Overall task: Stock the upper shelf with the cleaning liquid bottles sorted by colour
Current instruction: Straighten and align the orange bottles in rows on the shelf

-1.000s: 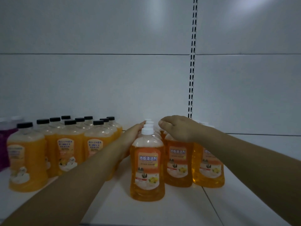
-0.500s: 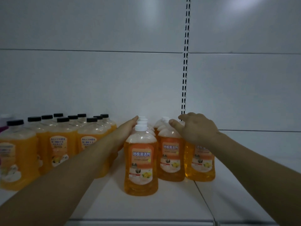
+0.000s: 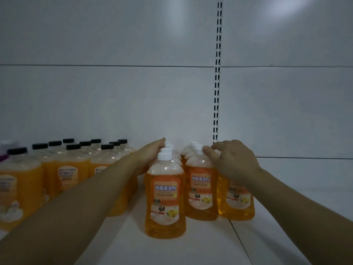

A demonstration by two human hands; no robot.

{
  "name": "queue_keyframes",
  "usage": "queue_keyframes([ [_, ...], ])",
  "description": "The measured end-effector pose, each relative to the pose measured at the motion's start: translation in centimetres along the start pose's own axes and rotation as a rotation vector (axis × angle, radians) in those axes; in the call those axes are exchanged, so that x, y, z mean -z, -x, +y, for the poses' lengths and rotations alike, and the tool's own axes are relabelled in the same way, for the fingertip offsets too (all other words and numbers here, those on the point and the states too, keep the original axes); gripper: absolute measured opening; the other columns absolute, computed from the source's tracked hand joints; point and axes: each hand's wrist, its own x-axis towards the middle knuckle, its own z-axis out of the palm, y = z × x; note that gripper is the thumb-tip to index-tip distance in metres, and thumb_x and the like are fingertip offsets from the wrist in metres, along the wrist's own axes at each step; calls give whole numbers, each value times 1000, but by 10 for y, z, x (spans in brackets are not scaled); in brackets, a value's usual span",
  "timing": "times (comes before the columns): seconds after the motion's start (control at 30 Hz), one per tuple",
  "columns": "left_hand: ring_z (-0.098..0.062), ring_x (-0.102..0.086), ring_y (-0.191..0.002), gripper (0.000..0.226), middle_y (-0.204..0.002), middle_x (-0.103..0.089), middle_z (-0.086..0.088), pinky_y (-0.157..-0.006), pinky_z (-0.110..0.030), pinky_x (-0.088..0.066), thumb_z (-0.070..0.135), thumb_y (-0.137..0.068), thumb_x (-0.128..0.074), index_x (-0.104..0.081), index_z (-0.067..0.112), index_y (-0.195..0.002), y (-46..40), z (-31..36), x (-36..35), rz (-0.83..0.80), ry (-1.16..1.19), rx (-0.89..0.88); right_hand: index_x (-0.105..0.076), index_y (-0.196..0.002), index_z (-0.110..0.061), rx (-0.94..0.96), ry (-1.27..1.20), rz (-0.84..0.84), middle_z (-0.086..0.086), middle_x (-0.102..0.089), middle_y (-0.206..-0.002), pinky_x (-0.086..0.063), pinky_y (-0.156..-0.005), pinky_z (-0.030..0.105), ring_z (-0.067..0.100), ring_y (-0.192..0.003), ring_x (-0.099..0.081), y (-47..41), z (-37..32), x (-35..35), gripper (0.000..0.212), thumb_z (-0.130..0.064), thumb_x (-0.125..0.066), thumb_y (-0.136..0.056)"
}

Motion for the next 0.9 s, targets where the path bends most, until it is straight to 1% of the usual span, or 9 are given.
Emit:
queue_keyframes([
  [0.07, -10, -64, -56, 31, -65, -68, 0, -55, -22, -47, 37, -101, -35, -59, 20, -94, -2, 1, -1, -4, 6, -3, -68, -105, -20, 4, -3, 14, 1, -66, -98, -49, -78, 36, 19, -97, -55, 0, 1, -1, 62, -64, -25, -94],
  [0.13, -12, -61, -65, 25, -77, -64, 0, -55, -21, -46, 31, -101, -34, -57, 24, -94, -5, 0, -3, 20, -21, -22, -68, -104, -20, 8, -5, 22, 1, -66, -96, -49, -77, 35, 20, -96, -56, 0, 2, -2, 62, -64, -26, -94],
  [0.23, -11, -57, -69, 22, -82, -55, 6, -45, -12, -44, 22, -100, -32, -54, 26, -102, -11, -2, -4, 83, -35, -73, -68, -103, -20, 19, -4, 29, 1, -66, -95, -49, -77, 35, 20, -97, -55, -1, 2, -3, 63, -64, -25, -94],
  [0.43, -10, -60, -62, 21, -81, -61, 0, -43, -12, -43, 25, -99, -40, -60, 22, -93, -14, -3, -3, 116, 30, -41, -70, -100, -19, 35, -8, 56, 0, -66, -89, -50, -77, 36, 19, -93, -55, 0, 2, -6, 65, -64, -24, -93],
  [0.57, -11, -57, -64, 21, -81, -58, 2, -41, -10, -41, 20, -100, -36, -56, 20, -108, -16, -4, -3, 119, 4, -63, -69, -103, -20, 40, -6, 58, 0, -67, -90, -50, -78, 36, 19, -94, -55, 0, 2, -5, 64, -64, -23, -93],
  [0.63, -11, -58, -64, 22, -81, -58, 3, -41, -10, -42, 20, -99, -37, -57, 20, -109, -16, -4, -3, 116, 18, -62, -69, -102, -20, 35, -4, 56, -1, -66, -89, -50, -77, 36, 19, -93, -55, 0, 1, -5, 64, -64, -24, -93],
  [0.7, -9, -62, -60, 21, -81, -58, 5, -40, -10, -41, 20, -99, -38, -56, 23, -109, -18, -5, -3, 119, -10, -71, -69, -100, -20, 32, -3, 59, 0, -65, -88, -49, -76, 36, 19, -92, -55, 1, 1, -4, 62, -63, -25, -94],
  [0.8, 0, -59, -41, 22, -81, -59, 2, -37, -10, -39, 17, -99, -37, -58, 23, -100, -19, -4, -4, 106, -40, -65, -70, -100, -20, 27, -13, 64, 0, -66, -87, -50, -77, 36, 19, -92, -55, 1, 2, -5, 62, -63, -25, -93],
  [0.9, 0, -58, -40, 24, -80, -59, 1, -37, -10, -39, 17, -100, -35, -58, 24, -93, -17, -3, -4, 81, -70, -55, -69, -104, -20, 32, -24, 60, 0, -67, -92, -48, -78, 36, 19, -95, -55, 0, 3, -5, 62, -63, -26, -93],
])
